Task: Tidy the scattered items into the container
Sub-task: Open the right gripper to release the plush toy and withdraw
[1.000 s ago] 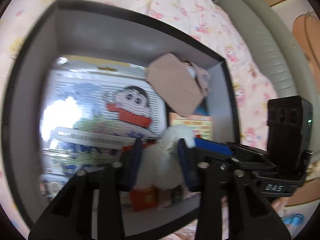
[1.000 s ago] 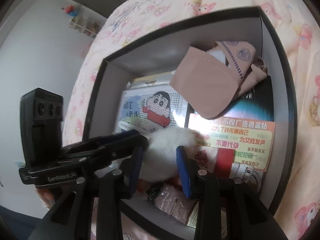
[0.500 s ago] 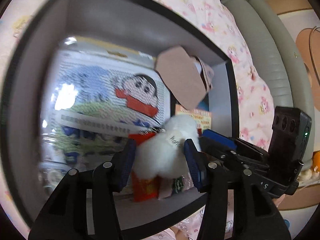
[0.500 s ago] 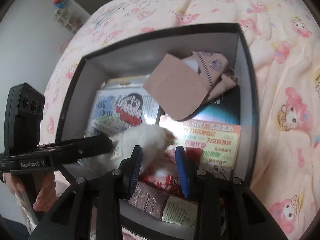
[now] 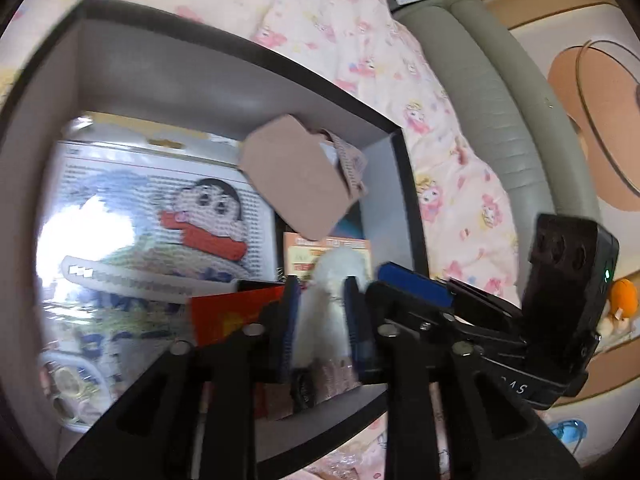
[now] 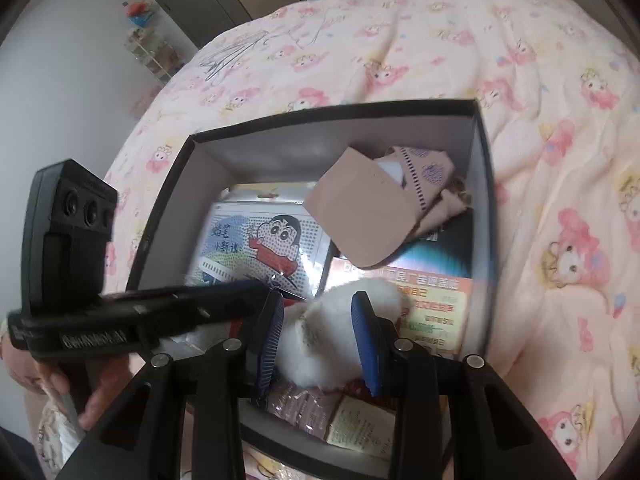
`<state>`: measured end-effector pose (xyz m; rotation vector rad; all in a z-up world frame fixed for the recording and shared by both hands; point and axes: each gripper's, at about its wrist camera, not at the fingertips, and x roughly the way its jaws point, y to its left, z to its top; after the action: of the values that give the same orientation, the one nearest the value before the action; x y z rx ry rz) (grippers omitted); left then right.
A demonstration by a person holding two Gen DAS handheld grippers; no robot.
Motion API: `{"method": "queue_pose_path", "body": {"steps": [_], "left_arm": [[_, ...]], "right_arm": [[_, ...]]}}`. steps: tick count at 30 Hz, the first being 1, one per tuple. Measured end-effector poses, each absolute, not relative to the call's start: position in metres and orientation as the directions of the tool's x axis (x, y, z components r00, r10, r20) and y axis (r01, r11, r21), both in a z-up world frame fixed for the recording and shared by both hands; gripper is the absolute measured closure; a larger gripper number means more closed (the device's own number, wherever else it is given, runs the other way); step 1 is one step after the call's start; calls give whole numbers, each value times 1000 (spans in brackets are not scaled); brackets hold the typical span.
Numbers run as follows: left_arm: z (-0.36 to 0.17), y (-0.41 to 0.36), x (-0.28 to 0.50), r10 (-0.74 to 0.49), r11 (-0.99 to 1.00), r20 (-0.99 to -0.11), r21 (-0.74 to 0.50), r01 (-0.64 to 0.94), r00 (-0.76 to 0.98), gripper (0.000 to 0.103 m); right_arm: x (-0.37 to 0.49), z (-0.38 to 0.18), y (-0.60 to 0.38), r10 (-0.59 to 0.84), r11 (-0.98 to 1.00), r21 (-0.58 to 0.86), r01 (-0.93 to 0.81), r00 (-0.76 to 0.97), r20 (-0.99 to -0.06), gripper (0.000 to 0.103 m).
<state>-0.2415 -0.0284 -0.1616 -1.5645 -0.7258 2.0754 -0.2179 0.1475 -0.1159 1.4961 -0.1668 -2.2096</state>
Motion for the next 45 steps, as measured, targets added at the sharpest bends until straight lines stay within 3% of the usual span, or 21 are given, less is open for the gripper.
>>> {"method": "queue_pose_path", "body": {"steps": [4, 9, 13, 18, 24, 32, 34, 36, 39, 45], "left_arm": [[-180, -25, -244, 569, -811, -797, -585, 21, -202, 70], [-186, 0, -246, 623, -779, -767, -625, -40, -155, 72], [-178, -4, -248, 629, -770, -747, -637, -39, -217, 72], [-170, -24, -247, 531, -823, -789, -567, 35, -310, 74], [-178, -25, -247, 492, -853, -830, -520, 46, -260, 74], [-178, 2, -244, 542, -836, -810, -547, -43, -225, 73], [-176, 5, -243, 546, -835, -809, -547, -59, -217, 70], [-171, 10, -242, 571, -820, -796, -566, -89, -198, 58], [-154, 17, -234, 560, -828, -799, -547, -121, -220, 56], [-121, 35, -207, 532, -846, -812, -498, -189, -241, 56]], "right_arm": [[-214, -127, 149, -382, -907, 299, 297, -277, -882, 71], [-216, -132, 142, -371, -905, 282, 319, -265, -890, 69], [-218, -127, 152, -357, -918, 272, 288, -306, -882, 70], [-215, -110, 156, -339, -923, 221, 315, -393, -855, 70], [-209, -126, 128, -359, -884, 213, 416, -313, -879, 71], [-215, -128, 144, -287, -928, 177, 327, -326, -901, 70], [-212, -122, 152, -294, -934, 191, 301, -349, -890, 70], [-209, -118, 160, -310, -937, 219, 273, -360, -880, 69], [-203, -115, 166, -292, -948, 214, 235, -377, -879, 61], [-178, -100, 165, -303, -946, 217, 242, -410, -860, 61]]}}
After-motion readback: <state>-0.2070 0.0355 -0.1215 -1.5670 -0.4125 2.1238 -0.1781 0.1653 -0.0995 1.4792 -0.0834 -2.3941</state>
